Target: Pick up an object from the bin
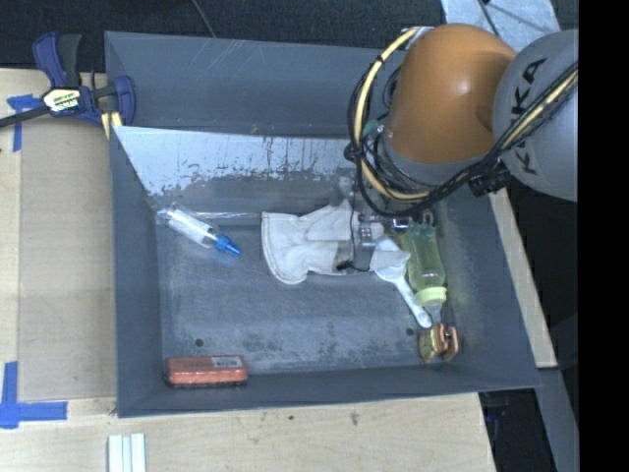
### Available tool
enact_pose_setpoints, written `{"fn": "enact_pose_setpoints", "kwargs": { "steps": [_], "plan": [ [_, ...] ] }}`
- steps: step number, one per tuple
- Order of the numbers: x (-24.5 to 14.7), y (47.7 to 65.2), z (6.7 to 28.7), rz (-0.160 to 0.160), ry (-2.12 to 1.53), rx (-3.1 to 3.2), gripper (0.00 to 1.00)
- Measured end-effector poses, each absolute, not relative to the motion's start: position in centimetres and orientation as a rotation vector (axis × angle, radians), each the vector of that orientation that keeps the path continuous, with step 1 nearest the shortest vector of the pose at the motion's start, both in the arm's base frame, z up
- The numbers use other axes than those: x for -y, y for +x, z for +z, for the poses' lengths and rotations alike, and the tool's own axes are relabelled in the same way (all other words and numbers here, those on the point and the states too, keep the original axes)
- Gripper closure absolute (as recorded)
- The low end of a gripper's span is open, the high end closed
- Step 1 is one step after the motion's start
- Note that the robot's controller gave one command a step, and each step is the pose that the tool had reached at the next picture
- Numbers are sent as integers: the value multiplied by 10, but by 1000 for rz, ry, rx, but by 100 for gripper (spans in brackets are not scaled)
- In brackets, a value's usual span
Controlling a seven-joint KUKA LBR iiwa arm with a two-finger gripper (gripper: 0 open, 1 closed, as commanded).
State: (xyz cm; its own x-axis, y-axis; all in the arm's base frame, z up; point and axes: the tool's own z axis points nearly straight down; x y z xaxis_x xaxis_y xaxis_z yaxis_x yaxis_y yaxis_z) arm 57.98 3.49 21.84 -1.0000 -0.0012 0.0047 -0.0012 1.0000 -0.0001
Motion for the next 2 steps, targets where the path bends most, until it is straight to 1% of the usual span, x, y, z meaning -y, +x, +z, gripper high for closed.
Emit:
{"fn": "enact_pose_setpoints", "kwargs": {
  "steps": [1,2],
  "plan": [
    [-35,581,224,-1,0,3145,0],
    [8,599,149,-1,-132,3147,0]
  ]
}}
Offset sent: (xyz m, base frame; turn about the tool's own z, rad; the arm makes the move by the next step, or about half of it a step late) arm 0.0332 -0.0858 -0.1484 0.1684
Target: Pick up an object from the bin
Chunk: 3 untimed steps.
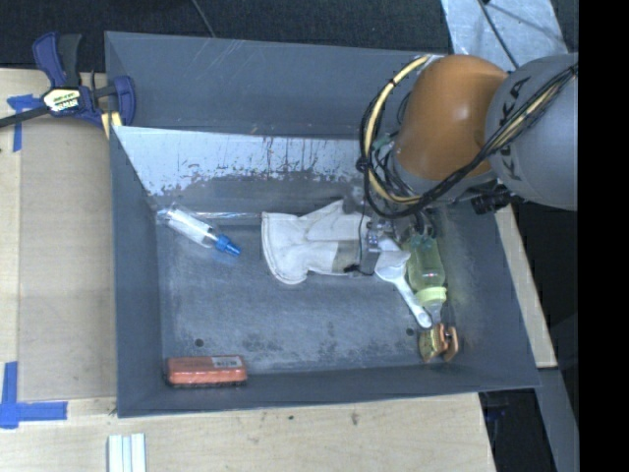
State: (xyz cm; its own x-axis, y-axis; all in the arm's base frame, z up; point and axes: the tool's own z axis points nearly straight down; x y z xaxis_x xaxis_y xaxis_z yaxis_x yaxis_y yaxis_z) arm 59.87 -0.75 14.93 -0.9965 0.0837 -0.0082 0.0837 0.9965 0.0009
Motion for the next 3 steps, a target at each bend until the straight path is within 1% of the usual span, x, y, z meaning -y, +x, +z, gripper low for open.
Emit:
{"fn": "enact_pose_setpoints", "kwargs": {
  "steps": [1,2,3],
  "plan": [
    [48,605,150,1,-14,-3145,0],
    [48,599,144,0,224,-3128,0],
    [99,602,67,-1,242,-3132,0]
  ]
}}
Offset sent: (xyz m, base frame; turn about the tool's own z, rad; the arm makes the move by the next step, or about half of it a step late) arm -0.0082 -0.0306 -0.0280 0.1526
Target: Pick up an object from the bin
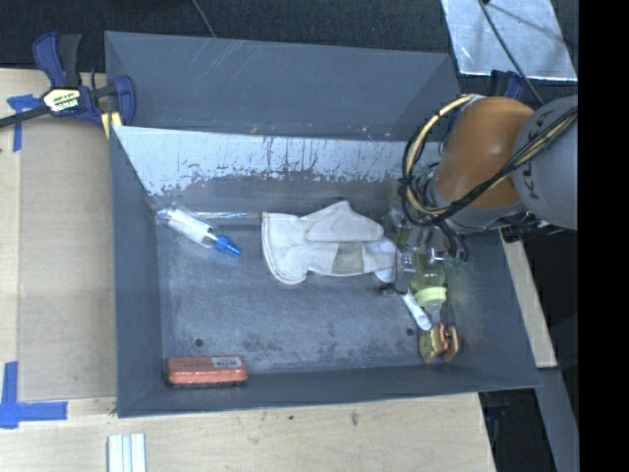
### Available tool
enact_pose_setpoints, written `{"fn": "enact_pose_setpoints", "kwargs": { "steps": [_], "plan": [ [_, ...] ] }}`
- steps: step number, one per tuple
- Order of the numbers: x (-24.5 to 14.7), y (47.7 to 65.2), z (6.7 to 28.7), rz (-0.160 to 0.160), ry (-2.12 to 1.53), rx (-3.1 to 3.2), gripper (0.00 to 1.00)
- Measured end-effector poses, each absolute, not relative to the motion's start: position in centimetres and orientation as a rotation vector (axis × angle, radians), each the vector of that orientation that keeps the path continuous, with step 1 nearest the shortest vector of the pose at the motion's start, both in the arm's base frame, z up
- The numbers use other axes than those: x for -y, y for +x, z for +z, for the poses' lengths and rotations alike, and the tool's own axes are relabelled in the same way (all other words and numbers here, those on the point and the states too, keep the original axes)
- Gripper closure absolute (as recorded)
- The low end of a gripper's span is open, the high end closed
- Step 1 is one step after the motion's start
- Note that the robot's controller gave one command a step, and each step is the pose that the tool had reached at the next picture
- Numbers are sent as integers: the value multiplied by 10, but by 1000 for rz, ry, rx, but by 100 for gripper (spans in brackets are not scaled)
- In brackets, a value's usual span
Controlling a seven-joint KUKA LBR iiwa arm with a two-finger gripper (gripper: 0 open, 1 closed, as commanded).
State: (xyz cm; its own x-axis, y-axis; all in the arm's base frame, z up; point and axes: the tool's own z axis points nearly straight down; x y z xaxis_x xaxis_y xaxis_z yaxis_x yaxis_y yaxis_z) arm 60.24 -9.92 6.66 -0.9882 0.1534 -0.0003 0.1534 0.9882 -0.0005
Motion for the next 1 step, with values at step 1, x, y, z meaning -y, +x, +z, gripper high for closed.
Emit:
{"fn": "enact_pose_setpoints", "kwargs": {
  "steps": [1],
  "plan": [
    [88,592,73,-2,511,-3090,100]
  ]
}}
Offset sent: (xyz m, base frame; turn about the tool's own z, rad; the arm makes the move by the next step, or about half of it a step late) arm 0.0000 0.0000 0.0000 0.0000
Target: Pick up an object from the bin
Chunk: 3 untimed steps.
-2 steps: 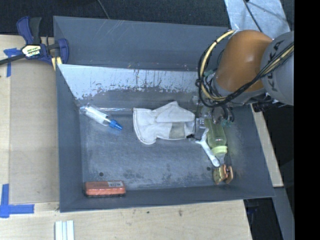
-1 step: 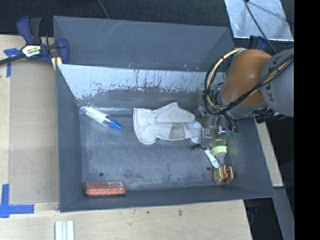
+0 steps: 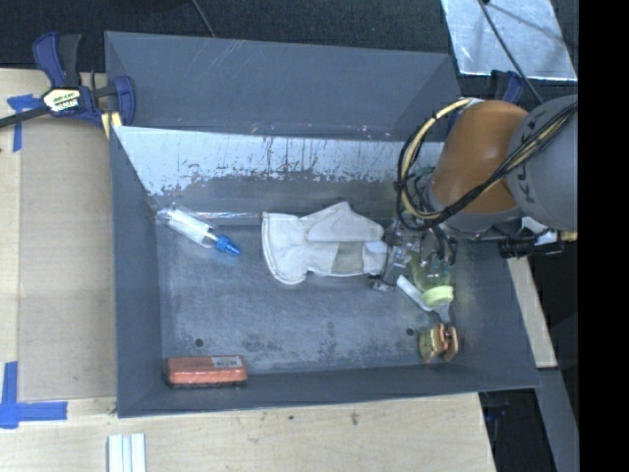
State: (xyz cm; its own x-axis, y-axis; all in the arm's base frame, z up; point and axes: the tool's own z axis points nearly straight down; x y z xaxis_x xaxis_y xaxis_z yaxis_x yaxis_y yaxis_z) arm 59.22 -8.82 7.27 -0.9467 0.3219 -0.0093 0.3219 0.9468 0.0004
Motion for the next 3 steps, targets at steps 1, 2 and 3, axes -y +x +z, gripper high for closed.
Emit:
{"fn": "enact_pose_setpoints", "kwargs": {
  "steps": [1,2,3],
  "plan": [
    [88,592,73,-2,510,-3091,100],
    [88,591,77,-1,511,-3095,100],
    [88,589,94,0,512,-3104,100]
  ]
}}
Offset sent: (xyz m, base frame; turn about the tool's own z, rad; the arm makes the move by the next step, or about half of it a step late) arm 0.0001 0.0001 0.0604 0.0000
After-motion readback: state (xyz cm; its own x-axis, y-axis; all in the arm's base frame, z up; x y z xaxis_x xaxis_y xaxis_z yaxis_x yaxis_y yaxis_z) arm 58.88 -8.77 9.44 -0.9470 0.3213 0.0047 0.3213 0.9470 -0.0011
